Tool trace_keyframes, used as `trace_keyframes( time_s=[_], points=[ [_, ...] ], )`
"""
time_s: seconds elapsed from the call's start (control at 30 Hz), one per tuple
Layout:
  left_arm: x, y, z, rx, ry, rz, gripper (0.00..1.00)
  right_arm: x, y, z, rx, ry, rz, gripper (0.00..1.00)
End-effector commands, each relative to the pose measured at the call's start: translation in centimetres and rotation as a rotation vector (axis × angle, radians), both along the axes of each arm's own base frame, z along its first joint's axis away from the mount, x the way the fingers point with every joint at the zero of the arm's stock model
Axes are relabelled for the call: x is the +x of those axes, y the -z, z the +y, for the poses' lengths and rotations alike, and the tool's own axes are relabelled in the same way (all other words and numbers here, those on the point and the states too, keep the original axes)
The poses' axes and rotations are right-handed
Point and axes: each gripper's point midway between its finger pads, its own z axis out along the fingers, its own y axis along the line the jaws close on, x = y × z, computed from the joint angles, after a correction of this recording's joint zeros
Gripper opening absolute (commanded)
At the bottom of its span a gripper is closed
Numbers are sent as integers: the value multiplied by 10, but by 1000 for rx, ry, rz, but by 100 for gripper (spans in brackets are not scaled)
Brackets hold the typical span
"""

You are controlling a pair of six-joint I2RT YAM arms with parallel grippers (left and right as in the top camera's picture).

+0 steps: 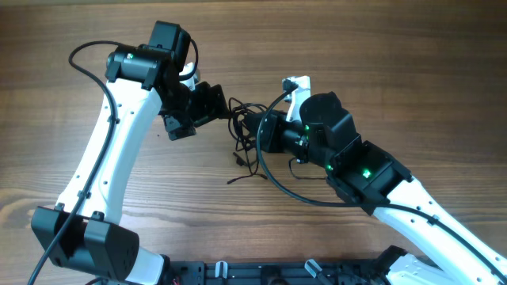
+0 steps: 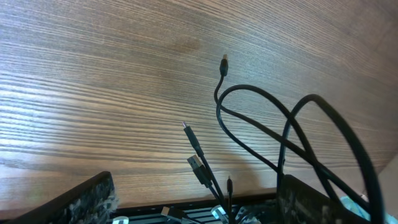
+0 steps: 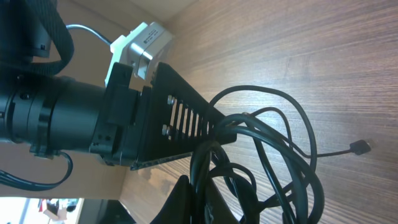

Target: Untangle cables

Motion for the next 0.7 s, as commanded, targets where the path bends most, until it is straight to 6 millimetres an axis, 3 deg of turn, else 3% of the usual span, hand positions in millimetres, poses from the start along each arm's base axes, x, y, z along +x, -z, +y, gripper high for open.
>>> trace_keyframes(
  time_s=[0.0, 0.17, 0.3, 0.67],
  points=[
    [-2, -1, -2, -11, 26, -5, 87, 5, -11, 3, 28, 1, -16, 4],
    [4, -1, 10, -12, -37, 4, 89, 9, -10, -3, 20, 16, -18, 4],
    [11, -1, 34, -13, -124, 12, 92, 25, 8, -33, -30, 102, 48, 4],
    [11, -1, 35, -15, -125, 11, 95, 26, 9, -34, -31, 105, 51, 4]
  ],
)
